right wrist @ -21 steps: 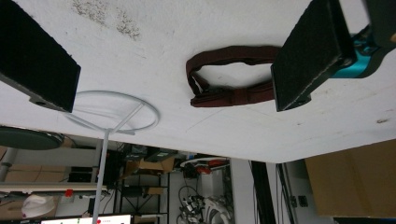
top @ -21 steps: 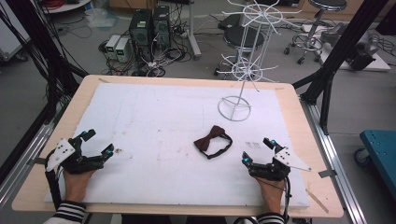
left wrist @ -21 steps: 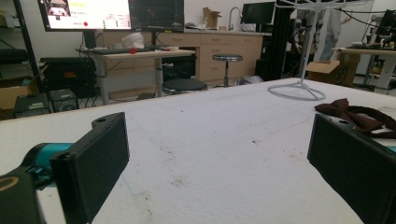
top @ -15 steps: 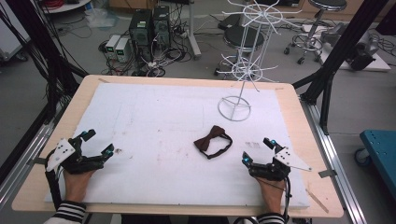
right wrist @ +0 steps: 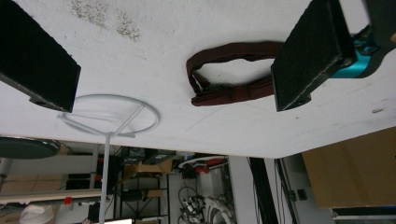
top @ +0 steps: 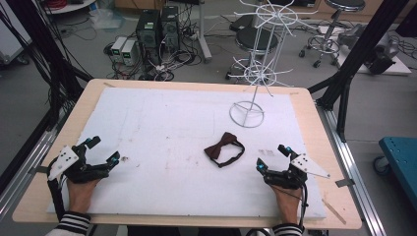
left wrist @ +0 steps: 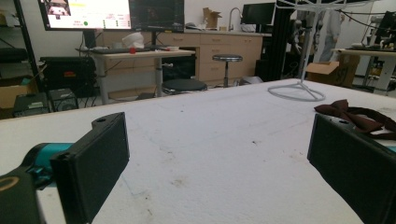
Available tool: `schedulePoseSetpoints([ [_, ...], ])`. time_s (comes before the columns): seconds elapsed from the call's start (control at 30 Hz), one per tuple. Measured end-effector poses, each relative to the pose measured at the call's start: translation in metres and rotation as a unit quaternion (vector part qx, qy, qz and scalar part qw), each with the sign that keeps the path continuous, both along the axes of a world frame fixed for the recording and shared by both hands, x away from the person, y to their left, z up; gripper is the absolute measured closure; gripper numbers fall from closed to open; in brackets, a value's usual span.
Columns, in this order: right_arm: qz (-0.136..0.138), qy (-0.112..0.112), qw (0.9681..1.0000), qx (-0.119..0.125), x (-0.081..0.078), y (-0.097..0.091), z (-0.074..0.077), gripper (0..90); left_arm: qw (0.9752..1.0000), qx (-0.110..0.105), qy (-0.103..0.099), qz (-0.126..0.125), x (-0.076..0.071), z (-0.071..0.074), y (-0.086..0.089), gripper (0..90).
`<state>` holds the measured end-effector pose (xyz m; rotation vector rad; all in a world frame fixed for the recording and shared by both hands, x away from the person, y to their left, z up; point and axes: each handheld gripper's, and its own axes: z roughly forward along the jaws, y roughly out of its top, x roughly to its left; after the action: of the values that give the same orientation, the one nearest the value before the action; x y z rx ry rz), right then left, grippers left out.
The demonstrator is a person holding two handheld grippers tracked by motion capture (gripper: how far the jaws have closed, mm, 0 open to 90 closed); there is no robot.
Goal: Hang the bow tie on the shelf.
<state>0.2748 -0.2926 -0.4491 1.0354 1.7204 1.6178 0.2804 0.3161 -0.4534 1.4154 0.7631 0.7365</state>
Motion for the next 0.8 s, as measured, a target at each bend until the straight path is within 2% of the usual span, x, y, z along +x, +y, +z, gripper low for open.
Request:
schedulePoseSetpoints([
  [0.13,0.006,0.004,0.9999,0.008,0.001,-0.001,0.005,0.7,1.0000,-0.001,0.000,0.000,0.000,0.000,0.000,6.0],
  [0.23,0.010,0.005,0.9999,0.004,0.004,-0.001,0.010,0.7,1.0000,-0.002,0.001,0.000,0.000,0.000,0.000,6.0],
  [0.4,0.017,0.011,0.9997,-0.012,0.007,-0.002,0.023,0.7,1.0000,-0.003,0.001,0.001,0.000,0.000,0.001,6.0],
  [0.53,0.035,0.020,0.9987,-0.031,0.011,0.001,0.038,0.7,1.0000,-0.003,0.000,0.001,0.000,0.000,0.001,6.0],
  [0.57,0.038,0.017,0.9984,-0.037,0.013,0.002,0.041,0.7,1.0000,-0.003,0.000,0.001,0.000,0.000,0.001,6.0],
  [0.7,0.052,0.024,0.9970,-0.052,0.018,0.005,0.050,0.7,1.0000,-0.003,0.002,-0.001,0.000,0.000,0.001,6.0],
  [0.8,0.076,0.029,0.9940,-0.073,0.026,0.012,0.063,0.7,1.0000,-0.003,0.002,-0.001,0.000,0.000,0.001,6.0],
])
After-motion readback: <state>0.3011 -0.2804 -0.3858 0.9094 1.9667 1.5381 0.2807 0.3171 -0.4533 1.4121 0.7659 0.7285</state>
